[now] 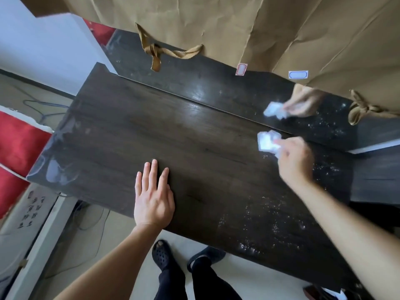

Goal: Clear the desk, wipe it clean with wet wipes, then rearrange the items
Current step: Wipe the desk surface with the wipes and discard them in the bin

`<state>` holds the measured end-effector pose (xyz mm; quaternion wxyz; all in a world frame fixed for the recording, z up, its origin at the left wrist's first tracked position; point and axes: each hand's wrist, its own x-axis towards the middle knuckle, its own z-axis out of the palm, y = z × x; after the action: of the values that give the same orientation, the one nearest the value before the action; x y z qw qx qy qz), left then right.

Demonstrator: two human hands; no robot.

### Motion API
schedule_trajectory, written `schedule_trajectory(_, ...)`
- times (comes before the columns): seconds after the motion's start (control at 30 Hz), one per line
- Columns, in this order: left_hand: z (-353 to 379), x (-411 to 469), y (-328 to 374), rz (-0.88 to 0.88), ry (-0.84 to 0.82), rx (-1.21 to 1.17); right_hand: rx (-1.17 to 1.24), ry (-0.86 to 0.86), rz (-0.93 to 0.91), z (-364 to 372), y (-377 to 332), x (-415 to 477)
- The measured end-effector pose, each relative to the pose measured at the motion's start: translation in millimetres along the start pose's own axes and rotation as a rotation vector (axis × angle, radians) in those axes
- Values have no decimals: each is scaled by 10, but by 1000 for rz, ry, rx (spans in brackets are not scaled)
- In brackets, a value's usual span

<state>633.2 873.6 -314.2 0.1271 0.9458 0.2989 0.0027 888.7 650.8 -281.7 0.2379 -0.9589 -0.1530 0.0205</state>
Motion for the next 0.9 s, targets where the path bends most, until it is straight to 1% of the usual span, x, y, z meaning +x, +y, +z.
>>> schedule_trajectory(0.03, 3, 3, -1, 3, -2, 2, -23, 26, 104, -12, 101, 159)
schedule_trajectory(0.07, 6, 1, -5, 6, -3, 3, -40, 30, 171, 19, 157, 243)
schedule_trajectory(0.1, 10, -3, -6, 9, -2, 4, -63, 26, 194, 75, 155, 241)
schedule_trajectory(0.13, 14, -7, -9, 10, 1, 5, -78, 4, 176, 124, 99, 178)
schedule_trajectory(0.2, 25, -8, -18, 10, 6, 7, -100, -94, 61, 207, -64, -145)
schedule_trajectory(0.27, 32, -7, -23, 8, 9, 5, -47, -285, -112, 259, -177, -667)
schedule_trajectory(0.33, 34, -6, -25, 7, 3, 5, 5, -519, -249, 201, -255, -1132)
schedule_trajectory(0.37, 36, -5, -25, 7, -1, 4, 31, -622, -316, 150, -259, -1200)
schedule_trajectory(0.4, 37, -5, -24, 5, -1, 3, 58, -662, -364, 90, -283, -1128)
schedule_trajectory(0.43, 39, -3, -26, 5, 0, 2, 63, -611, -350, 47, -306, -970)
schedule_trajectory(0.47, 42, -3, -24, 5, 2, 0, 45, -477, -335, 18, -300, -762)
schedule_trajectory(0.5, 46, -1, -22, 5, 6, -1, -1, -299, -287, 0, -282, -523)
schedule_trajectory(0.53, 49, 2, -22, 4, 11, 0, -49, -139, -203, -7, -255, -285)
schedule_trajectory(0.57, 51, 2, -25, 4, 15, 3, -66, -48, -100, 5, -222, -97)
schedule_trajectory(0.6, 54, 4, -25, 5, 19, 5, -57, -9, -9, 50, -200, 33)
schedule_trajectory(0.63, 56, 2, -27, 8, 21, 8, -44, -10, 37, 129, -203, 78)
schedule_trajectory(0.67, 61, -1, -29, 11, 21, 10, -48, -38, 40, 216, -231, 42)
schedule_trajectory(0.7, 65, -2, -29, 11, 21, 9, -61, -69, -1, 289, -275, -50)
schedule_trajectory(0.8, 67, 1, -28, 2, 21, 6, -7, -177, -257, 405, -368, -603)
schedule_trajectory(0.83, 64, -2, -27, 3, 19, 6, 23, -248, -326, 399, -372, -857)
schedule_trajectory(0.9, 54, -8, -28, 6, 15, 3, 93, -449, -411, 307, -345, -1334)
